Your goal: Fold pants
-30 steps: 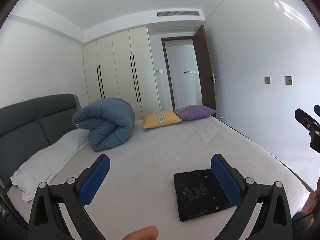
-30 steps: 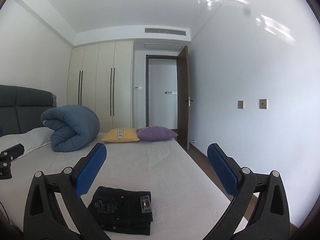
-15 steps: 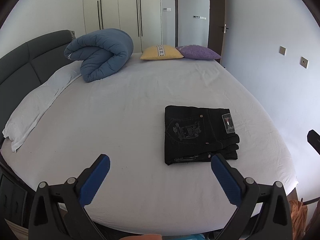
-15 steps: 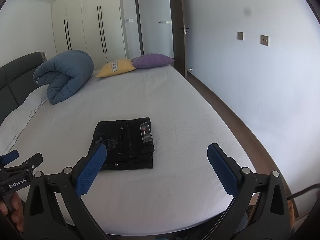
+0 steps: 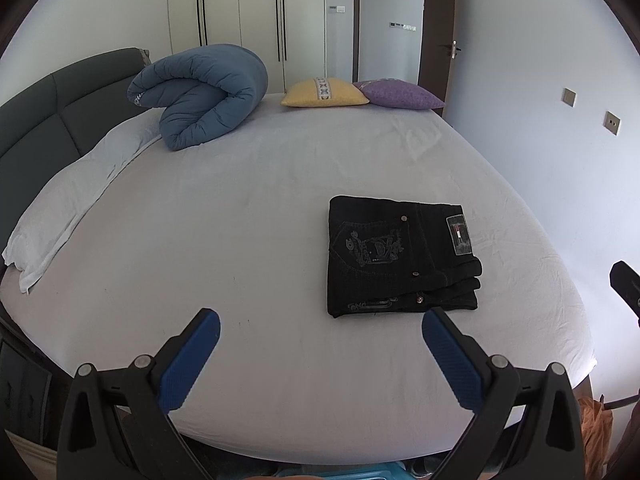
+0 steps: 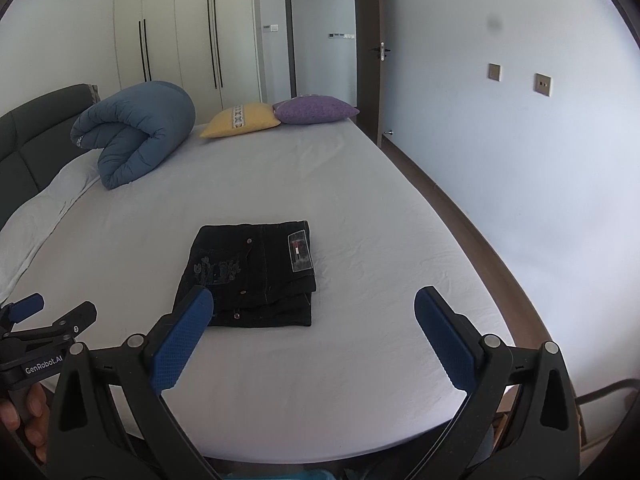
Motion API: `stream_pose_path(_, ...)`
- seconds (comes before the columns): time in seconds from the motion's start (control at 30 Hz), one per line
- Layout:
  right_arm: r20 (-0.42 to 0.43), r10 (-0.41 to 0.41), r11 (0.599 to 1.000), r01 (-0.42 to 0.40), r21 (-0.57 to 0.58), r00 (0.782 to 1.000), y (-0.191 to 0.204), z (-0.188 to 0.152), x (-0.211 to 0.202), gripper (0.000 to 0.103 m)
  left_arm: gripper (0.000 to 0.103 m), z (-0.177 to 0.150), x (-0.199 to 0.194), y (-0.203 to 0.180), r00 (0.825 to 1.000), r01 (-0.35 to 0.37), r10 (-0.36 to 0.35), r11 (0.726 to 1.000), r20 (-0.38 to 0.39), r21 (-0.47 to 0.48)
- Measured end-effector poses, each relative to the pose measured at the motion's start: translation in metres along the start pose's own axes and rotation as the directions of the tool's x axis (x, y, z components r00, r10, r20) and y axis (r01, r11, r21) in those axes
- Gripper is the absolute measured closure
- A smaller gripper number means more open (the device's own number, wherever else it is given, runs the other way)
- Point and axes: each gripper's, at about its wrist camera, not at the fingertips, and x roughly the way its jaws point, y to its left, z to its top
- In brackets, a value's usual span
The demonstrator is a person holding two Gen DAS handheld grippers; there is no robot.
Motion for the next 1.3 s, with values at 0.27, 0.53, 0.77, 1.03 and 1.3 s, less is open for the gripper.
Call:
stream_pose_path(0.27,-0.006,0.001,1.0,-0.001,-0.003,1.0,0.001,0.0,0.003,0.0,0.0,-0.002,0.0,-0.002,1.0,0.003,-0.003,1.0,-0.006,-0.005)
stream_pose_path(0.53,-0.015,-0.001,1.0,0.0,-0.007,1.0,0.001,-0.005,0.013,0.0,0.0,-0.004,0.002,-0.003,1.0,0.008,-0.008,1.0,-0.014,-0.001)
stream_pose_path(0.77,-0.018,-0.002,1.0,0.002,-0.006,1.0,0.001,-0.007,0.016,0.0,0.0,-0.004,0.001,-0.005,1.0,0.01,-0.01,1.0,-0.017,0.002)
stream_pose_path(1.03,-0.019,-0.001,1.0,0.001,-0.006,1.0,0.002,-0.007,0.016,0.0,0.0,-0.004,0.0,-0.006,1.0,0.013,-0.013,1.0,-0.018,0.004)
stream_pose_path(1.3,-0.021,0.001,1.0,-0.001,-0.008,1.0,0.002,-0.009,0.019,0.0,0.0,-0.004,0.0,-0.006,1.0,0.013,-0.013,1.0,-0.02,0.003)
